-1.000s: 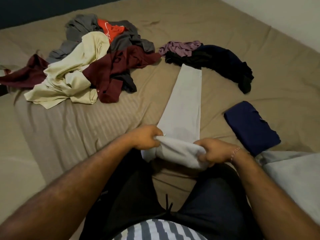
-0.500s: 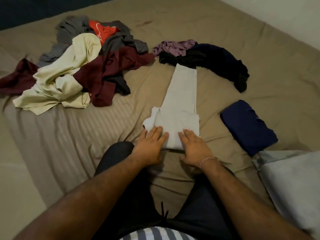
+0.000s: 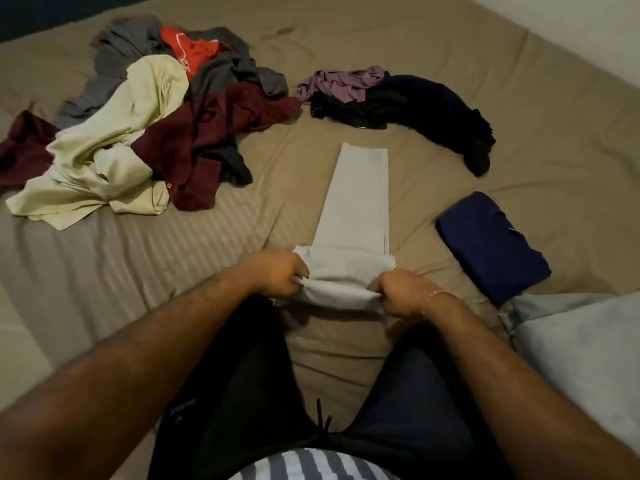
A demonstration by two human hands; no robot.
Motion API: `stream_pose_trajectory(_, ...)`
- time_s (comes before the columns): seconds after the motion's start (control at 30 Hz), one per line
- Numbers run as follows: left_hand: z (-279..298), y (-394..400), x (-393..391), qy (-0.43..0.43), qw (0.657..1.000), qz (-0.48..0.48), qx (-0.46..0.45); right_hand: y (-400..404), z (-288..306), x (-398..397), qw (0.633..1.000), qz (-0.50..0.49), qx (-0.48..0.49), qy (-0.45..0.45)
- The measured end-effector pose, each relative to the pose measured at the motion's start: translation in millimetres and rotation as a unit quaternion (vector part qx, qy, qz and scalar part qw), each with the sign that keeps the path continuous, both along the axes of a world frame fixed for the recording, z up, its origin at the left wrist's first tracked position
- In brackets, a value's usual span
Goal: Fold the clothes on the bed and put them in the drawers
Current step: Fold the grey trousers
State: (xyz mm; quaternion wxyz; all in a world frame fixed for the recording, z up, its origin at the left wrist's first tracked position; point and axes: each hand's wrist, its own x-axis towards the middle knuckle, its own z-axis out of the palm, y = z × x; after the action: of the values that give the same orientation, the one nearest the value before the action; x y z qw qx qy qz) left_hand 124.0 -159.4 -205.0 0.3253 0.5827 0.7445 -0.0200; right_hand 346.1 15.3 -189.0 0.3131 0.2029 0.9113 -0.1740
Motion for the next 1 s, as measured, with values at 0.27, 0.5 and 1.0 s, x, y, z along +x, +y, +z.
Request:
stream_pose_trajectory(0.27,29,4,-13,-0.159,0.956,0.150,0.194,41,52,13,0.979,-0.128,-0.092,0.132)
stream_pose_trajectory(0.5,-10,28,16,0.116,0.961,0.128,0.214,33,16,-19,0.952,-0.132,0.118,0.250)
stream_pose_trajectory(1.0,-40,46,57,0.226,0.965,0.048,0.124,-2,-45,-30,0.984,-0.011,0.165,0.065)
